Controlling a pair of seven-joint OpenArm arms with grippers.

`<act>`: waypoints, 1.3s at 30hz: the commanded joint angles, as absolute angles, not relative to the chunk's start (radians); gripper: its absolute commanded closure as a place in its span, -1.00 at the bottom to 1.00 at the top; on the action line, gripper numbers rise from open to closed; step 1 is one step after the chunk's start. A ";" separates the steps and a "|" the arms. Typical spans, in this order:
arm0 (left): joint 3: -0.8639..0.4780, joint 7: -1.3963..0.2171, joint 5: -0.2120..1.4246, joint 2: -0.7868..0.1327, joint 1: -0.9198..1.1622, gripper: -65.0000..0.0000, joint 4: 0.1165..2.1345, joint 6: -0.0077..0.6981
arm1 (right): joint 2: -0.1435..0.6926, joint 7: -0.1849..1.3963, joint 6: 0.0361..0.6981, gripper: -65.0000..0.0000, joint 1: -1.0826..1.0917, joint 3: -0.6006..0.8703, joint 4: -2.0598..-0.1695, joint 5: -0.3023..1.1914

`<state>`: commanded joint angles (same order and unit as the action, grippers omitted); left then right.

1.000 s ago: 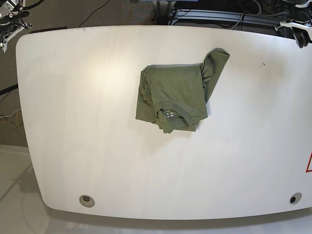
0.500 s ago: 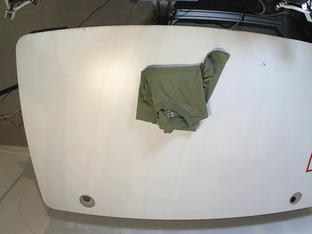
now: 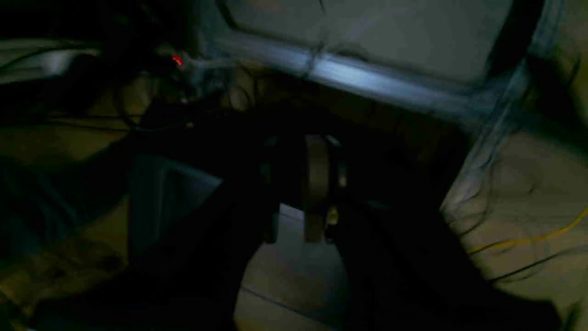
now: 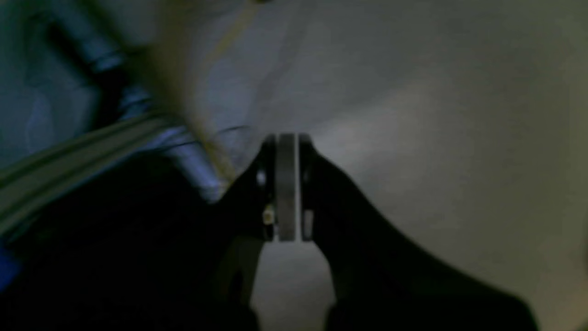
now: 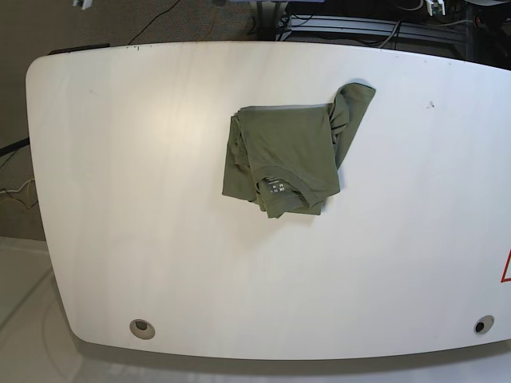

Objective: Fold the T-shirt properly

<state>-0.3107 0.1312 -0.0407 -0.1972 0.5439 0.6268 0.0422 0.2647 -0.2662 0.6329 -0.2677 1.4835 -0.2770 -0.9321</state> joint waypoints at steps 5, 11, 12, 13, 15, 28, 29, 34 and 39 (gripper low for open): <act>-0.254 0.321 -0.200 -0.223 0.321 0.76 0.168 0.035 | 0.260 -0.298 0.526 0.95 -0.214 1.484 -0.127 -1.084; -0.194 0.504 -0.361 -0.228 0.108 0.76 0.000 -0.081 | 0.203 -0.297 0.390 0.93 -0.140 1.484 -0.022 -1.279; -0.188 0.509 -0.381 -0.226 0.093 0.76 0.000 -0.114 | 0.188 -0.295 0.367 0.90 -0.130 1.484 -0.022 -1.316; -0.186 0.507 -0.397 -0.223 0.084 0.75 0.000 -0.136 | 0.173 -0.294 0.351 0.86 -0.122 1.484 -0.022 -1.346; -0.185 0.493 -0.418 -0.196 0.071 0.70 0.000 -0.163 | 0.142 -0.294 0.305 0.74 -0.107 1.484 -0.022 -1.400; -0.185 0.320 -0.498 -0.088 0.064 0.55 0.000 -0.166 | 0.038 -0.217 0.222 0.88 -0.042 1.484 -0.021 -1.484; -0.185 0.318 -0.503 -0.082 0.064 0.55 0.000 -0.166 | 0.031 -0.213 0.222 0.89 -0.039 1.484 -0.021 -1.484; -0.183 0.315 -0.522 -0.054 0.064 0.55 0.000 -0.166 | 0.019 -0.188 0.220 0.90 -0.027 1.484 -0.019 -1.484; -0.183 0.242 -0.545 -0.050 0.056 0.55 0.000 -0.163 | 0.004 -0.179 0.220 1.00 -0.027 1.484 -0.019 -1.484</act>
<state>-0.1834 0.2417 -0.5455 -0.0499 0.0560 0.0000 -0.1634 0.0038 -0.1788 0.2202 -0.0269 1.4835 -0.0192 -1.4835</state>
